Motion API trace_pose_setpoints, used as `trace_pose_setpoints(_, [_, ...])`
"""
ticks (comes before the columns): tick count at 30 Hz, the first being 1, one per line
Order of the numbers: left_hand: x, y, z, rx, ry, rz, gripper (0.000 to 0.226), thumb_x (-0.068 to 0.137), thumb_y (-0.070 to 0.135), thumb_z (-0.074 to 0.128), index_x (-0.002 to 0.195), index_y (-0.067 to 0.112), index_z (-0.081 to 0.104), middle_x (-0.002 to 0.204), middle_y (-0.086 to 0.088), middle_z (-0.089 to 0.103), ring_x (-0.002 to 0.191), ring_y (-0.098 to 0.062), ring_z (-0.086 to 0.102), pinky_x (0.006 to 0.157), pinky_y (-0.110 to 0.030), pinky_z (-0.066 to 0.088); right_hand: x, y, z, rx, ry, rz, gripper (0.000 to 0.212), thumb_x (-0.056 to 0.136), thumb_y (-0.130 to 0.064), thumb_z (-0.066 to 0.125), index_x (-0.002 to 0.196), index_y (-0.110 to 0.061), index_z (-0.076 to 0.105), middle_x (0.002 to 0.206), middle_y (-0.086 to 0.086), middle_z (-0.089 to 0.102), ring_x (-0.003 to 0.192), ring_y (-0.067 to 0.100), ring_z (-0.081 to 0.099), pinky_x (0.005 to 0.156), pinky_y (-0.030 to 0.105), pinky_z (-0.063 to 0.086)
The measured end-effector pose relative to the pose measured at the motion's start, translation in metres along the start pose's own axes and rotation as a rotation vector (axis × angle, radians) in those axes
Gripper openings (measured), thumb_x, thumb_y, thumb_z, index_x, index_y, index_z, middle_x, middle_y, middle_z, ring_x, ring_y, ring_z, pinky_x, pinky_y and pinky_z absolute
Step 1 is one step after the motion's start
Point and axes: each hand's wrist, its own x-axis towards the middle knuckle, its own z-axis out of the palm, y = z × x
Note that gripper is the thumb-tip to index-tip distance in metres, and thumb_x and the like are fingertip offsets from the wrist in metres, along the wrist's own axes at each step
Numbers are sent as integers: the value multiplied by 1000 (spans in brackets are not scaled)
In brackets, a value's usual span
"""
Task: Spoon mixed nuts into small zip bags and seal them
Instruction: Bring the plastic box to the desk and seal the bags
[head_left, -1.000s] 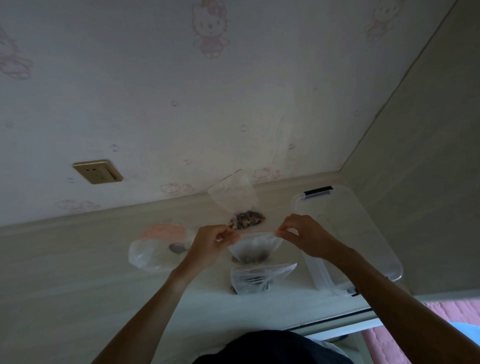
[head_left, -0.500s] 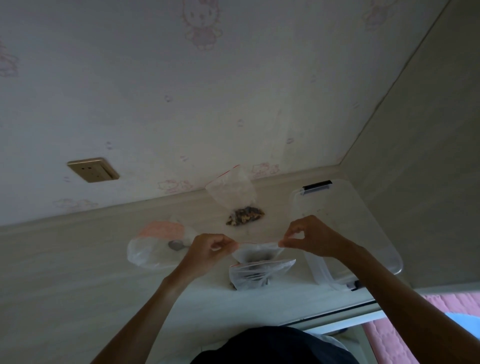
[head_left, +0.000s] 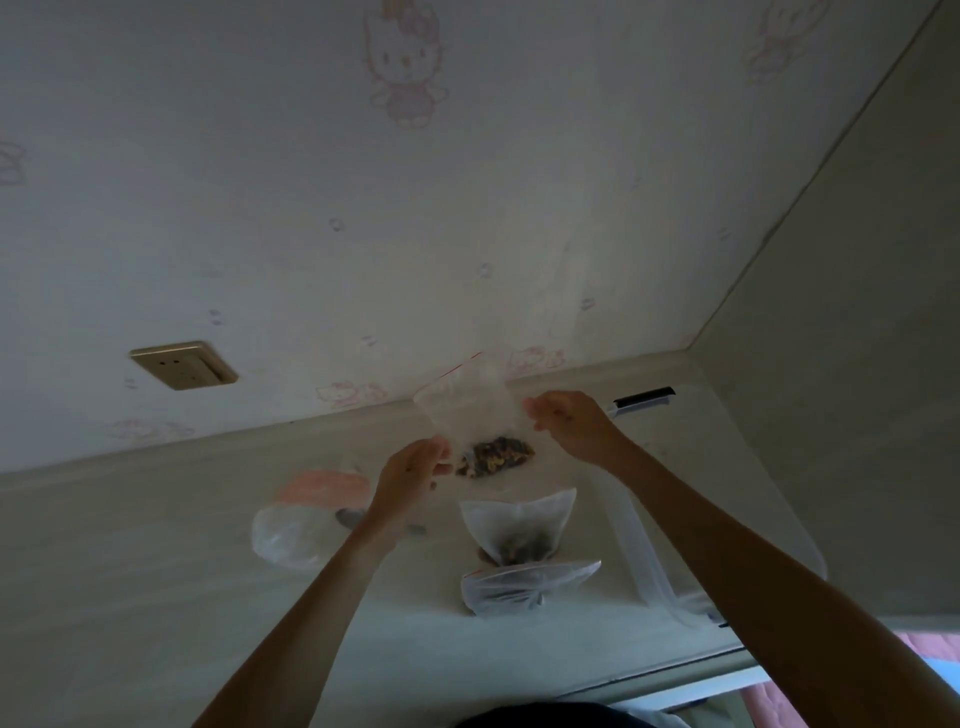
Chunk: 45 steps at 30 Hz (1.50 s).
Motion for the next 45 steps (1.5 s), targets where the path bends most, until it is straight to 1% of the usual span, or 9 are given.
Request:
trace_pose_setpoints(5, [31, 18, 10, -175, 92, -273, 20, 105, 40, 58, 108, 20, 56, 106, 0, 57, 102, -19, 57, 94, -39, 48, 46, -17, 13, 136, 6, 230, 60, 103, -47, 53, 147, -6, 48, 151, 12, 48, 135, 29, 50, 110, 41, 40])
trace_pose_setpoints(9, [38, 20, 11, -496, 88, -403, 59, 105, 35, 60, 155, 13, 37, 153, -2, 45, 144, -24, 44, 119, -45, 36, 68, -12, 27, 261, -60, 346, 76, 102, -53, 52, 159, -10, 29, 167, 8, 26, 149, 29, 34, 116, 41, 32])
trace_pose_setpoints(11, [38, 22, 13, -637, 91, -372, 53, 108, 23, 53, 156, 10, 36, 162, -4, 41, 149, -26, 38, 120, -45, 30, 74, -7, 33, 325, -80, 390, 69, 101, -57, 51, 154, -13, 38, 156, 5, 40, 143, 28, 40, 114, 41, 34])
trace_pose_setpoints(14, [36, 25, 12, -740, 72, -285, 23, 109, 15, 48, 132, 12, 47, 154, -12, 52, 139, -28, 49, 123, -46, 27, 75, 0, 39, 490, -52, 408, 39, 97, -59, 57, 113, -25, 51, 106, -7, 56, 100, 17, 55, 96, 36, 40])
trace_pose_setpoints(18, [36, 35, 14, -614, 29, -183, 19, 107, 20, 55, 123, 12, 61, 127, -12, 67, 121, -25, 61, 114, -44, 40, 66, 4, 34, 597, -24, 354, 61, 83, -42, 84, 128, -23, 49, 119, 5, 70, 104, 19, 71, 87, 32, 51])
trace_pose_setpoints(23, [33, 40, 21, -343, 62, -24, 12, 98, 22, 70, 89, 15, 72, 92, -6, 72, 86, -13, 63, 84, -31, 46, 50, 10, 9, 455, -29, 148, 21, 75, -29, 91, 81, -16, 76, 75, 1, 66, 76, 16, 63, 67, 23, 52])
trace_pose_setpoints(29, [17, 33, 25, 2, 26, 292, 14, 89, 34, 73, 76, 31, 77, 80, 13, 78, 78, 2, 70, 75, -20, 52, 17, 17, -22, 123, -31, 23, 27, 82, -32, 86, 73, -9, 76, 65, 0, 58, 60, 8, 50, 57, 25, 38])
trace_pose_setpoints(38, [9, 22, 41, -126, 61, 282, 7, 93, 8, 73, 88, 11, 78, 83, -8, 80, 82, -26, 78, 87, -44, 60, -9, 1, -10, -273, -5, -148, 21, 90, -27, 77, 92, -6, 77, 94, 10, 74, 87, 23, 68, 76, 29, 48])
trace_pose_setpoints(45, [4, 23, 38, -124, -3, 281, 9, 90, 10, 78, 91, 17, 82, 86, 3, 81, 82, -6, 76, 76, -18, 56, -3, -20, 15, -225, -10, -241, 18, 93, -24, 74, 95, -6, 78, 95, 10, 75, 87, 23, 68, 84, 34, 52])
